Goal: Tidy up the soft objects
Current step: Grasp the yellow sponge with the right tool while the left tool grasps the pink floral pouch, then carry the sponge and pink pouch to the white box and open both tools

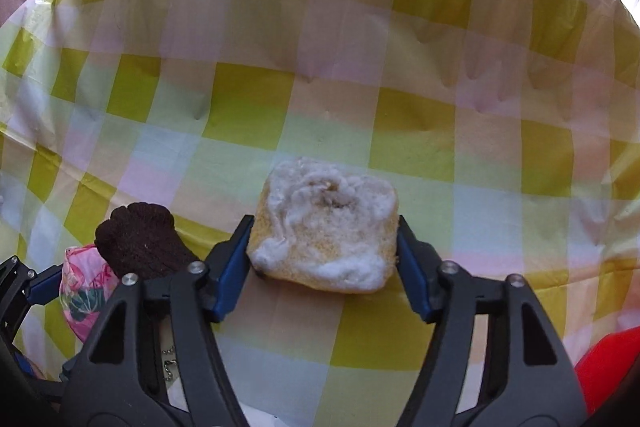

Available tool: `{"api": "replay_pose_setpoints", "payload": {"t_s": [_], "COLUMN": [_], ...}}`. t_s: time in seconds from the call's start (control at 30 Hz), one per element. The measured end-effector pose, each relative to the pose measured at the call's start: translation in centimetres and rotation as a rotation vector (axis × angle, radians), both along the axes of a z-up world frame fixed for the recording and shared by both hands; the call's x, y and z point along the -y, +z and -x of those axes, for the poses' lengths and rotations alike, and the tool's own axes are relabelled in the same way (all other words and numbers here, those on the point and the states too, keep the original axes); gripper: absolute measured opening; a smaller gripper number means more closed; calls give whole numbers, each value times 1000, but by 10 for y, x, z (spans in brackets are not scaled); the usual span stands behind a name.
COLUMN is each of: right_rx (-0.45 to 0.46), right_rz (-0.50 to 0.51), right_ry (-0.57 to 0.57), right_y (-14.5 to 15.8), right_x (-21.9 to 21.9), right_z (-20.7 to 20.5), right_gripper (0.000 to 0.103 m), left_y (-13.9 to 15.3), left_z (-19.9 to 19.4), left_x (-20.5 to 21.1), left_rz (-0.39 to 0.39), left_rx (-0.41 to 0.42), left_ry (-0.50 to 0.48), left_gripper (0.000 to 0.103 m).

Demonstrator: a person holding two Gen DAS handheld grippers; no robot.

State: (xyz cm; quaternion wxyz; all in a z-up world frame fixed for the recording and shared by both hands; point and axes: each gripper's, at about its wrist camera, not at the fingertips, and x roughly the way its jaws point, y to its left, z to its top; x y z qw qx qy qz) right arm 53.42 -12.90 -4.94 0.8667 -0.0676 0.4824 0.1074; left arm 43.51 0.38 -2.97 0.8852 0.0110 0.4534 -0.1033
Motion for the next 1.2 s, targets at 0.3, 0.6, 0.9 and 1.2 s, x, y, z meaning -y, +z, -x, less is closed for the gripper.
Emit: {"api": "replay_pose_setpoints", "payload": {"t_s": [0.3, 0.6, 0.9, 1.2], "right_rx": [51, 97, 72, 33], "right_rz": [29, 22, -19, -37], "right_ry": [-21, -83, -146, -159], "right_y": [7, 29, 38, 36], "right_x": [32, 75, 109, 125], "right_z": [58, 154, 258, 340], "right_gripper": [63, 63, 63, 63], "left_y": [0, 5, 9, 23], "left_z": [36, 109, 209, 278], "left_x": [-12, -32, -44, -38], "left_rz": [31, 8, -60, -102], "left_rx": [-22, -40, -65, -55], "left_ry": [16, 91, 180, 215], "left_gripper": [42, 39, 38, 29]}}
